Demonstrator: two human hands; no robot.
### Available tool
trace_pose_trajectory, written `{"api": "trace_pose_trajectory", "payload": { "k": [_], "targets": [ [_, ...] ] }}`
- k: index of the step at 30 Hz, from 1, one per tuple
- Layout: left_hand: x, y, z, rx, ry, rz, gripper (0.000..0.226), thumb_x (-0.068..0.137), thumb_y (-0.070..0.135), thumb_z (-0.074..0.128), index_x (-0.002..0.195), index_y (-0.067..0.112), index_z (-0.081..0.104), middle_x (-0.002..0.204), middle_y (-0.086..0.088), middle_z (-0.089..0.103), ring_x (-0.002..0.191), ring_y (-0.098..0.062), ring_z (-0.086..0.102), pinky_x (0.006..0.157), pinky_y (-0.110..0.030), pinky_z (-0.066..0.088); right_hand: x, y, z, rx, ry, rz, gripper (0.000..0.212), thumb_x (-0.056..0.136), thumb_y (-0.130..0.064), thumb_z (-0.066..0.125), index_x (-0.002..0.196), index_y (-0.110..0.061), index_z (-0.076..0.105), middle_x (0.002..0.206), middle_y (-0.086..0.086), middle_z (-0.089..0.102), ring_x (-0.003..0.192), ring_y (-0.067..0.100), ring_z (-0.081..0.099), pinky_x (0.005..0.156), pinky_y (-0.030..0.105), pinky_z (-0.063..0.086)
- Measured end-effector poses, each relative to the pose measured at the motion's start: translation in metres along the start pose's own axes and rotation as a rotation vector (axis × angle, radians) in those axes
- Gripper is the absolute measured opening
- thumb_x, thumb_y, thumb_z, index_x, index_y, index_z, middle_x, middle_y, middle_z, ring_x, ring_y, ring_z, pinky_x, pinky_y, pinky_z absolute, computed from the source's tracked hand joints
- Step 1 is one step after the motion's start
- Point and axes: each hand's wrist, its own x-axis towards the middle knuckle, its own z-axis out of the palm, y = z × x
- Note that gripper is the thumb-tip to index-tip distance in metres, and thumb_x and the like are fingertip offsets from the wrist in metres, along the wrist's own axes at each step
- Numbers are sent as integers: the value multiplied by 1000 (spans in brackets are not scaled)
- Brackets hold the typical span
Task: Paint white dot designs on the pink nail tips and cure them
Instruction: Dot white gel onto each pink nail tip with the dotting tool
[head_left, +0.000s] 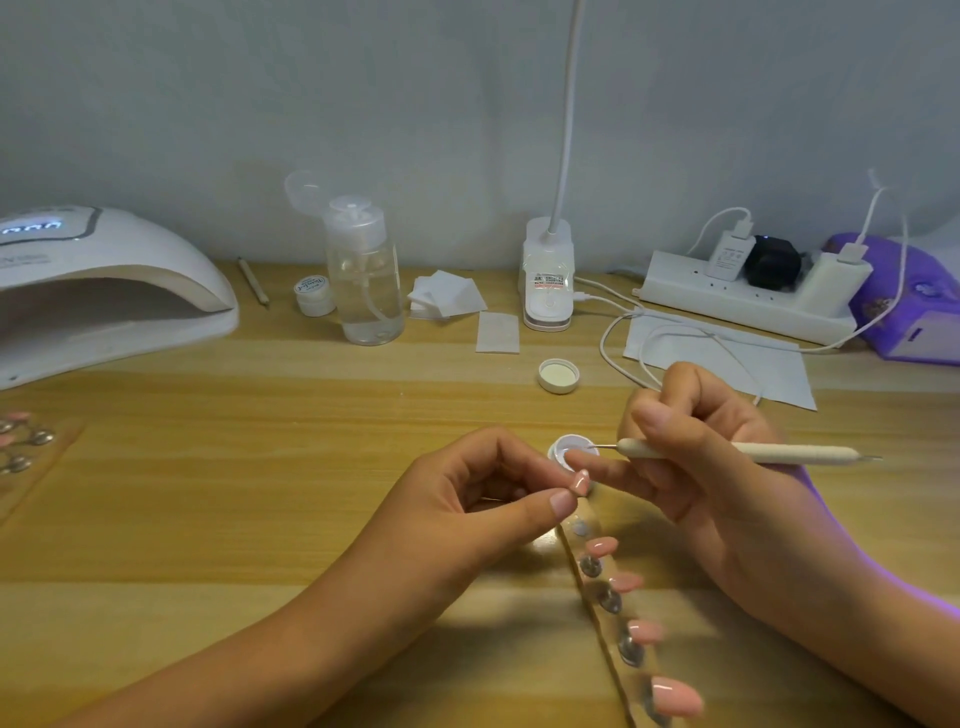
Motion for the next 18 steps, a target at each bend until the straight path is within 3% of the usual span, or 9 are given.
{"api": "trace_pose_trajectory", "payload": {
  "k": [4, 9, 14, 18],
  "targets": [
    [0, -1, 0, -8, 7, -9, 8, 73, 17, 73, 75, 25, 71, 78, 7, 70, 75, -4, 59, 69, -12, 47, 0, -2, 4, 17, 58, 42, 25, 72, -17, 66, 52, -21, 51, 52, -3, 47, 49, 6, 55, 64, 32, 59],
    [0, 0, 1, -18, 13, -12, 10, 73, 16, 73, 74, 25, 71, 76, 8, 69, 73, -3, 59, 67, -12, 46, 1, 0, 2, -18, 66, 67, 29, 71, -8, 68, 52, -19, 50, 51, 0, 42, 47, 7, 45, 61, 32, 58],
    [0, 1, 1, -17, 22, -14, 8, 72, 16, 73, 75, 22, 71, 75, 8, 68, 72, -3, 58, 66, -12, 46, 2, 2, 1, -7, 43, 91, 29, 64, -5, 74, 53, -19, 51, 56, 0, 47, 51, 7, 47, 62, 31, 58],
    [-1, 1, 1, -6, 26, -16, 8, 72, 17, 72, 74, 24, 71, 75, 7, 69, 72, -4, 58, 66, -12, 46, 1, 1, 1, 6, 50, 106, 28, 69, -6, 71, 53, -19, 51, 57, 2, 46, 52, 8, 49, 61, 29, 57]
  ]
}}
